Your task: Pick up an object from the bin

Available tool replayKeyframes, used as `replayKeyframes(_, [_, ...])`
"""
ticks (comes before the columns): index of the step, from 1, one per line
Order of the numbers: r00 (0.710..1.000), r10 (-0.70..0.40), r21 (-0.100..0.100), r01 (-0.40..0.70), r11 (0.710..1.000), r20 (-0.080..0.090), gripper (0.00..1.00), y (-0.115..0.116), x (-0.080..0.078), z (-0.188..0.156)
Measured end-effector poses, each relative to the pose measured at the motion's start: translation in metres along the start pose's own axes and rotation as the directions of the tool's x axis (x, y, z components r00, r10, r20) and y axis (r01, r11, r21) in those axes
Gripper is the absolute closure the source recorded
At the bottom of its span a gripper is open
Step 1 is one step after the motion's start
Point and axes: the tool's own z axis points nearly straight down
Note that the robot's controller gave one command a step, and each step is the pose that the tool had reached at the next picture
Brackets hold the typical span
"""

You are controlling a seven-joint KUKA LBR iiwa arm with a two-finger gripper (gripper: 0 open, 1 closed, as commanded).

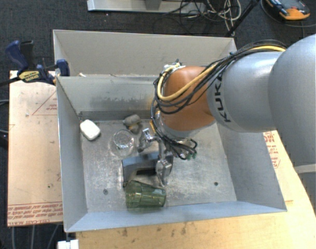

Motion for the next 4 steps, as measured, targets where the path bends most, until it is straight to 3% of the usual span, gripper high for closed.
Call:
replayKeyframes(1, [0.981, -0.195, 0.004, 0.195, 0.981, 0.006, 1.0, 0.0022, -0.008, 0.0113])
replayKeyframes(4, [0.981, -0.195, 0.002, 0.195, 0.981, 0.004, 1.0, 0.003, -0.006, 0.0032])
